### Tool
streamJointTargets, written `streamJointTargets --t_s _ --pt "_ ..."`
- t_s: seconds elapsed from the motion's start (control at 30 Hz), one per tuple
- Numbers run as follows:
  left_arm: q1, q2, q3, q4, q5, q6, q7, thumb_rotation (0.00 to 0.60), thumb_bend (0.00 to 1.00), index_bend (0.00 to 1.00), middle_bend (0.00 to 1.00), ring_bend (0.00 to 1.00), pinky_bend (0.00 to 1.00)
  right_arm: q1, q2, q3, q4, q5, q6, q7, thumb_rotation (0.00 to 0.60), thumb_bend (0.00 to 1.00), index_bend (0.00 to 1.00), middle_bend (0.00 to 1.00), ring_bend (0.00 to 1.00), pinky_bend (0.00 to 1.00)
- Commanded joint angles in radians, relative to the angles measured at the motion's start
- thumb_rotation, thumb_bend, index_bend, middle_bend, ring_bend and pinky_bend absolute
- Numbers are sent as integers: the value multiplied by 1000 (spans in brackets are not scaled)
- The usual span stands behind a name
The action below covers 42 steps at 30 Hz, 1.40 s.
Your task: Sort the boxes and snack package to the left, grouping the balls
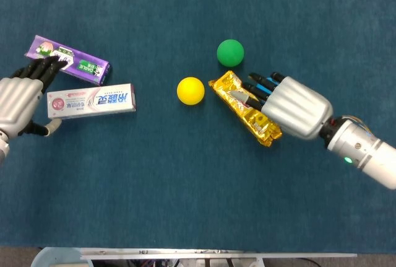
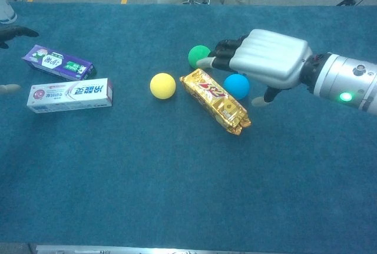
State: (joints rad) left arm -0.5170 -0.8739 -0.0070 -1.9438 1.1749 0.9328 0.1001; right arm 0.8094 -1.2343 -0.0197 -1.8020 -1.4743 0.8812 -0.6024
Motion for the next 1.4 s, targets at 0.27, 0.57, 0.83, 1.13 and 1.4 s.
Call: streamJointTargets --t_s 0.27,0.57,0.83,1.13,1.4 --pt "6 11 -8 -6 -20 -7 -9 600 269 0 42 0 141 61 -87 -18 156 -143 -60 -6 600 0 0 165 118 349" --pt "12 24 -12 -18 -25 -11 -19 600 269 0 41 0 141 92 -156 -55 284 -275 -55 46 600 0 0 165 118 338" --pt "10 31 -15 -29 -39 -23 -15 600 270 0 41 0 141 98 -163 -94 347 -344 -43 89 600 0 0 165 118 326" --pt "-2 35 -18 -42 -63 -46 -1 600 270 0 44 0 141 97 -173 -106 418 -390 -5 133 600 0 0 165 116 306" --pt "-5 40 -17 -46 -80 -58 3 600 269 0 55 0 141 101 -226 -101 489 -428 26 138 600 0 0 165 113 285"
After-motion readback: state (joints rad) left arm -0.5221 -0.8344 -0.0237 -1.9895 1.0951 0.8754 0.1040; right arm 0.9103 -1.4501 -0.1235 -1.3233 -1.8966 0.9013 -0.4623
